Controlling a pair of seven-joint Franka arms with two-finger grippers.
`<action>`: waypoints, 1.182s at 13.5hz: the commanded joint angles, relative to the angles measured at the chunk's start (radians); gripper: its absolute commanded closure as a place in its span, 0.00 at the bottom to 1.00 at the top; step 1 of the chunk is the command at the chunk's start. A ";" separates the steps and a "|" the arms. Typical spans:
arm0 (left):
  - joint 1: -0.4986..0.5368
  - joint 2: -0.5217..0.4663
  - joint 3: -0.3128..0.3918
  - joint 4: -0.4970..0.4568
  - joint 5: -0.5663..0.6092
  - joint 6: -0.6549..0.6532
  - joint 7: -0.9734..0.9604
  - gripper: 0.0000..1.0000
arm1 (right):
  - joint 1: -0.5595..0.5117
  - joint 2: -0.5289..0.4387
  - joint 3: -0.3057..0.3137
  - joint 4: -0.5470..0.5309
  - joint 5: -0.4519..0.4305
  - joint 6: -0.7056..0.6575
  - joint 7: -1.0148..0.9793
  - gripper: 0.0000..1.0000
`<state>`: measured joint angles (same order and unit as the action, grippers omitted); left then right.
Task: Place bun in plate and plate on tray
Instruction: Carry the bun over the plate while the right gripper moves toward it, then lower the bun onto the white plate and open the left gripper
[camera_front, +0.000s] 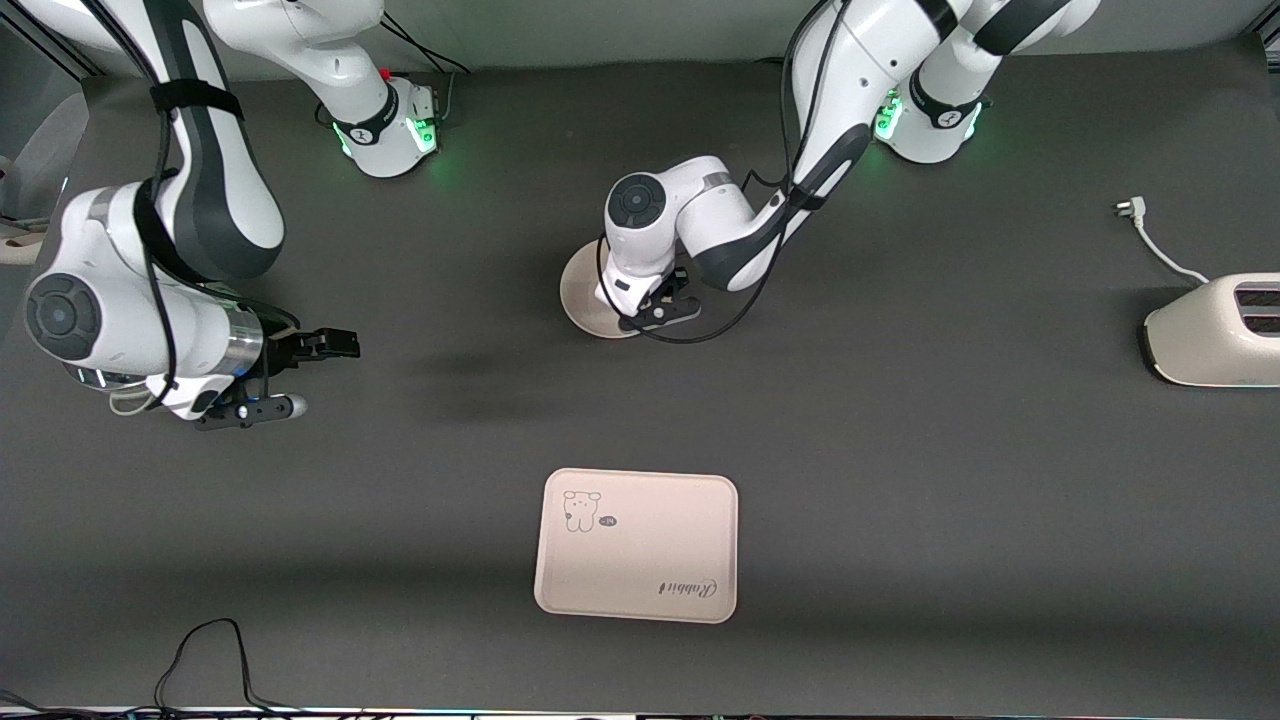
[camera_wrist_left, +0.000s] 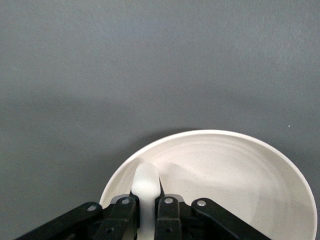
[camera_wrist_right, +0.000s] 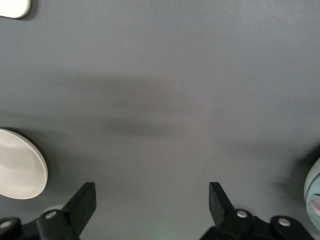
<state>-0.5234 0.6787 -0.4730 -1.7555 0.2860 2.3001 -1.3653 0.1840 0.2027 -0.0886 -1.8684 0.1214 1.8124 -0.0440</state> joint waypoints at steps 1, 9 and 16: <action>-0.056 -0.021 0.014 0.014 0.018 -0.030 -0.037 0.52 | 0.018 -0.042 -0.011 -0.102 0.042 0.065 0.007 0.00; -0.093 -0.097 0.017 0.034 0.015 -0.137 -0.050 0.00 | 0.031 -0.032 -0.014 -0.193 0.109 0.117 0.006 0.00; -0.124 -0.057 0.020 0.065 0.048 -0.126 -0.093 0.00 | 0.034 -0.022 -0.014 -0.198 0.109 0.140 0.006 0.00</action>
<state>-0.6272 0.6184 -0.4676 -1.7170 0.3140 2.1878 -1.4289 0.2009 0.1977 -0.0886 -2.0497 0.2055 1.9392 -0.0440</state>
